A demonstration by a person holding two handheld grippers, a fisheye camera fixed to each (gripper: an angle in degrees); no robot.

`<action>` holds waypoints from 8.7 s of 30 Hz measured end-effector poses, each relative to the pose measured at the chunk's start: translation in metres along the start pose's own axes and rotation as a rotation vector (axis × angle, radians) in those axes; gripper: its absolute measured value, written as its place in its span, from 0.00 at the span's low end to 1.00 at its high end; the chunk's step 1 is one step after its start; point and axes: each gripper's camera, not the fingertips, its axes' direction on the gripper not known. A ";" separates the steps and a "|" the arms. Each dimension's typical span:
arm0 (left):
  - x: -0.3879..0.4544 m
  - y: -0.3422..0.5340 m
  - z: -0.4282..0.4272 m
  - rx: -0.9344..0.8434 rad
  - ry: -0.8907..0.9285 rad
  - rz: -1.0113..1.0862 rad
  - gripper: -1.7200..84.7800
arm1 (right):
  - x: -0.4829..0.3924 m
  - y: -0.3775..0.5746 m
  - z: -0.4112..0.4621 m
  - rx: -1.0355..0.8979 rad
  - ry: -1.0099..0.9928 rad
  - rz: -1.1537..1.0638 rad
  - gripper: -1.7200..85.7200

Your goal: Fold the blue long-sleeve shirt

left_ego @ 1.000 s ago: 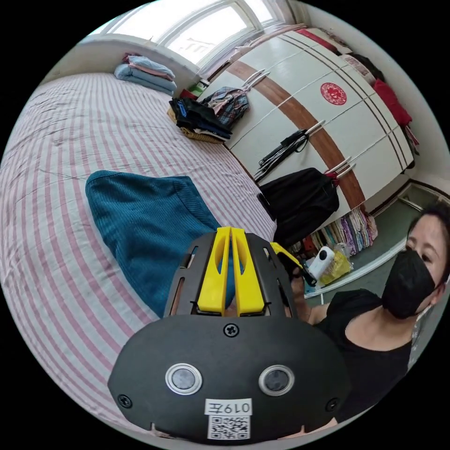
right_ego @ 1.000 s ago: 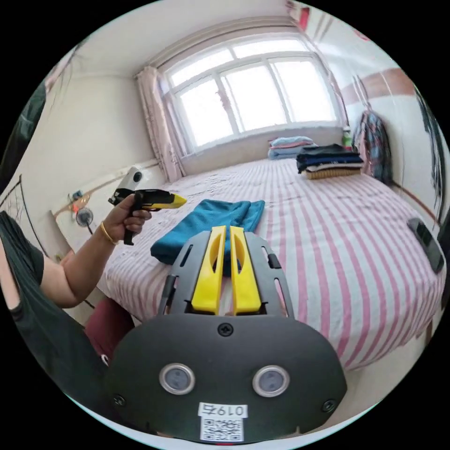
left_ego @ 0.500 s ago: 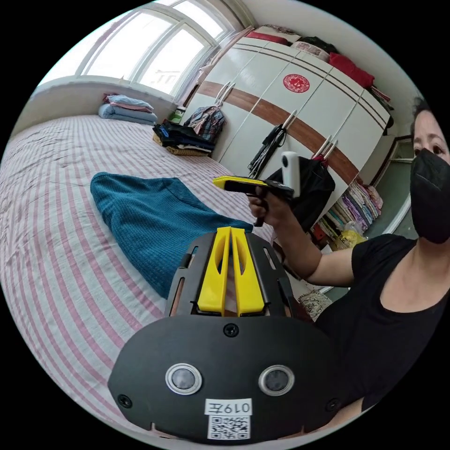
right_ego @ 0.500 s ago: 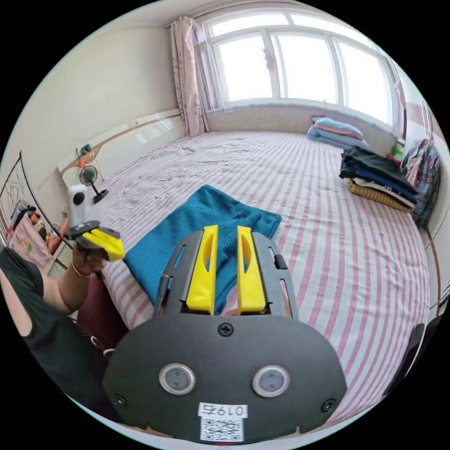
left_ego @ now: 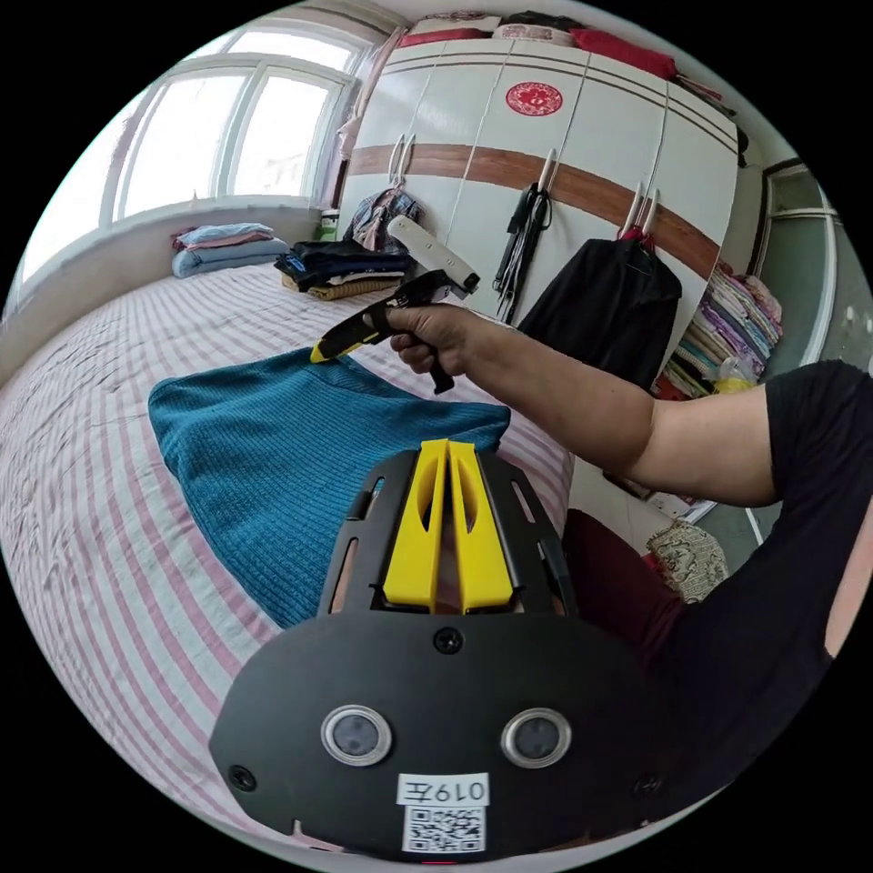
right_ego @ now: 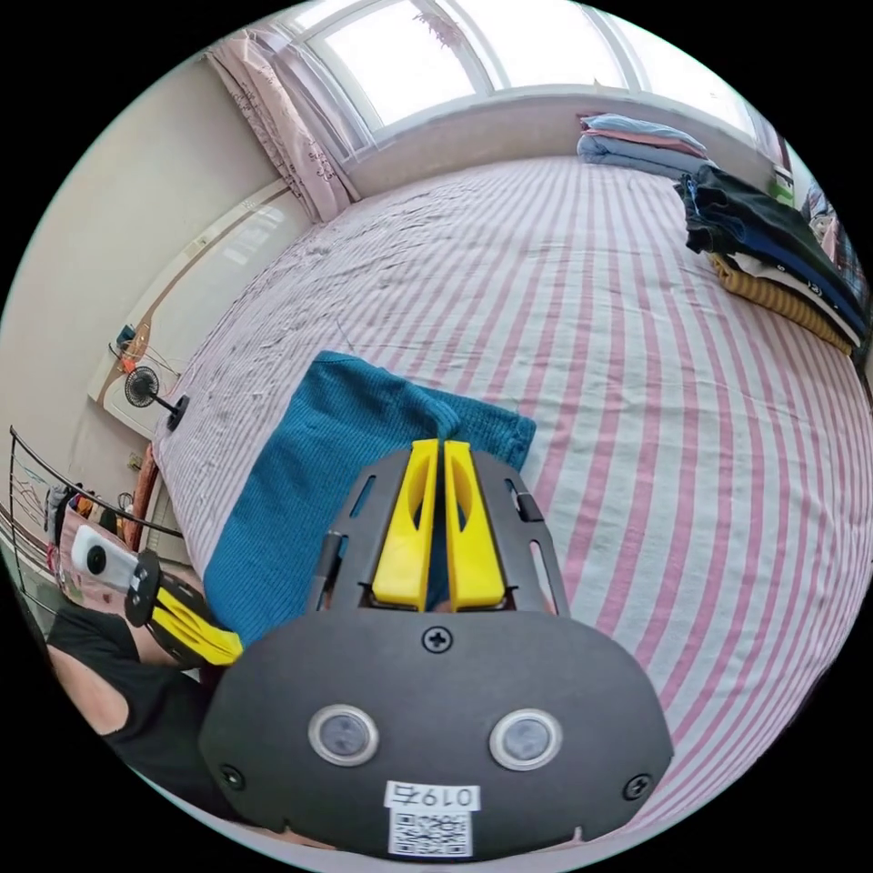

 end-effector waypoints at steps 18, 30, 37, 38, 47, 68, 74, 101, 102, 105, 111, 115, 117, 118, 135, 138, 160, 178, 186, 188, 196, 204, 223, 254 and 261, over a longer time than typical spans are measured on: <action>-0.116 0.037 -0.009 -0.040 0.353 -0.306 0.03 | 0.073 -0.009 0.019 0.060 -0.028 0.028 0.01; -0.160 0.046 -0.002 -0.168 0.354 -0.332 0.03 | 0.127 0.009 0.030 0.087 -0.053 0.123 0.01; -0.177 0.047 0.000 -0.169 0.396 -0.330 0.03 | 0.156 0.009 0.046 0.004 -0.154 0.141 0.07; -0.179 0.047 -0.001 -0.166 0.396 -0.332 0.03 | 0.159 0.010 0.044 0.008 -0.180 0.137 0.08; -0.197 0.049 -0.005 -0.138 0.435 -0.351 0.03 | 0.186 0.035 0.024 0.088 -0.309 0.186 0.09; -0.205 0.058 -0.018 -0.126 0.453 -0.349 0.03 | 0.160 0.055 0.001 0.052 -0.232 0.137 0.03; -0.201 0.063 -0.021 -0.132 0.459 -0.346 0.03 | 0.148 0.061 0.001 0.004 -0.143 0.111 0.10; -0.094 0.083 -0.080 0.041 -0.081 -0.183 0.03 | 0.100 0.019 -0.033 -0.029 0.125 0.058 0.01; -0.072 0.080 -0.080 0.026 -0.237 -0.111 0.03 | 0.098 0.019 -0.031 -0.043 0.135 0.054 0.01; -0.027 0.073 -0.063 -0.088 -0.587 -0.001 0.03 | 0.090 0.022 -0.027 -0.056 0.165 0.032 0.01; -0.027 0.079 -0.040 -0.192 -0.463 -0.096 0.03 | 0.078 0.022 -0.034 -0.051 0.218 -0.021 0.03; -0.031 0.085 -0.044 -0.179 -0.383 -0.141 0.03 | 0.085 0.030 -0.057 -0.012 0.104 -0.001 0.09; -0.027 0.087 -0.044 -0.175 -0.378 -0.145 0.03 | 0.086 0.037 -0.072 0.016 0.069 0.005 0.10; -0.026 0.087 -0.044 -0.175 -0.381 -0.143 0.03 | 0.086 0.044 -0.083 0.028 0.050 0.004 0.10; -0.016 0.099 -0.061 -0.130 -0.351 -0.185 0.03 | 0.021 0.142 -0.137 -0.063 -0.115 -0.006 0.08; -0.012 0.101 -0.074 -0.081 -0.342 -0.178 0.03 | 0.027 0.133 -0.144 -0.023 -0.173 -0.001 0.02; -0.014 0.102 -0.073 -0.200 -0.249 -0.080 0.03 | -0.031 -0.092 -0.189 0.162 -0.029 -0.303 0.13; -0.032 0.103 -0.079 -0.200 -0.206 -0.080 0.03 | -0.124 -0.394 0.143 -0.725 -0.072 -0.684 0.10; -0.035 0.100 -0.081 -0.209 -0.230 -0.064 0.03 | -0.112 -0.423 0.157 -0.663 -0.081 -0.604 0.04; -0.035 0.099 -0.081 -0.213 -0.239 -0.061 0.03 | -0.103 -0.419 0.167 -0.651 -0.102 -0.583 0.06; -0.046 0.098 -0.084 -0.203 -0.206 -0.078 0.03 | -0.065 -0.421 0.127 -0.472 -0.127 -0.555 0.15; -0.057 0.096 -0.086 -0.195 -0.178 -0.092 0.03 | 0.013 -0.374 0.058 -0.258 -0.137 -0.421 0.12; -0.069 0.092 -0.088 -0.182 -0.178 -0.100 0.03 | 0.125 -0.217 0.006 -0.221 0.033 -0.310 0.08; -0.085 0.102 -0.088 -0.107 -0.188 -0.110 0.03 | 0.210 -0.100 -0.011 -0.162 -0.063 -0.117 0.01; -0.087 0.106 -0.078 -0.134 -0.185 -0.098 0.03 | 0.196 -0.072 -0.023 -0.174 -0.063 -0.160 0.06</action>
